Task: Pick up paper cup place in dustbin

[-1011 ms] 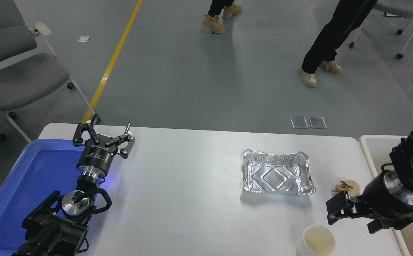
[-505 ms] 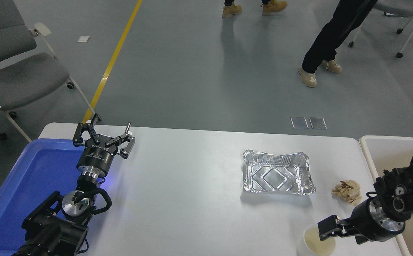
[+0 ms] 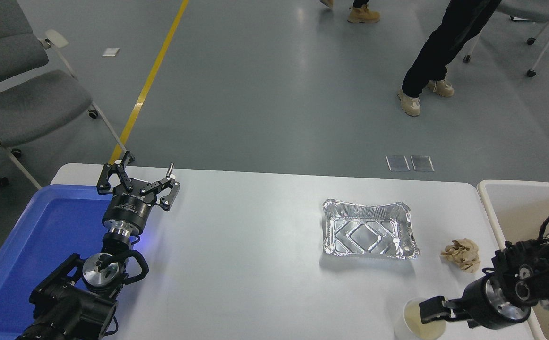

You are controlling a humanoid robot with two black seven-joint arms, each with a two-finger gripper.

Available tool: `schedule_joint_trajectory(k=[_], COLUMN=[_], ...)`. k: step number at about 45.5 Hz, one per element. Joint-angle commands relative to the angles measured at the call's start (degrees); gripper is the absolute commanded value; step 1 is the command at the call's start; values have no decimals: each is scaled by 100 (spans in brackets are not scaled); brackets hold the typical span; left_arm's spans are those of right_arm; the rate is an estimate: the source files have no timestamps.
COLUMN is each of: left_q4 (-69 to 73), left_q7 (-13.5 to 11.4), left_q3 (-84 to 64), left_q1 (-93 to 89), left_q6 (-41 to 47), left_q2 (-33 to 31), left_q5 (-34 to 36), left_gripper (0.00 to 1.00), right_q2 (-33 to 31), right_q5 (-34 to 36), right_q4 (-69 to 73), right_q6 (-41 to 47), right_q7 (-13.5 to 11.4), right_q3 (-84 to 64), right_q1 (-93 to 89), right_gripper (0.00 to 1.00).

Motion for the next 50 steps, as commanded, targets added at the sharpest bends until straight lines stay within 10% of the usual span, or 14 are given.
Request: schedule_joint_trajectory(k=[1,11,25,27,50], left_q4=[0,0,0,0,0], left_q7=[-2,-2,-2,-2,-2], left_q3=[0,0,0,0,0], left_q1=[0,0,0,0,0], left_q6=[2,2,-7,2,2], left_q2=[0,0,0,0,0], left_q5=[-7,2,-7,2,2], left_gripper=[99,99,99,99,99], right_q2=[23,93,146,146,-267], right_q5=[-67,-67,-102,-137,-190], right_q4=[-113,-149,-289,-289,88], right_q6=[-206,-356,-347,-338,-250], right_q7=[36,88,203,211,212], right_q3=[22,22,-22,-40,-224], right_q1=[-195,-283,-371,-362,313], right_gripper=[100,90,29,1,0])
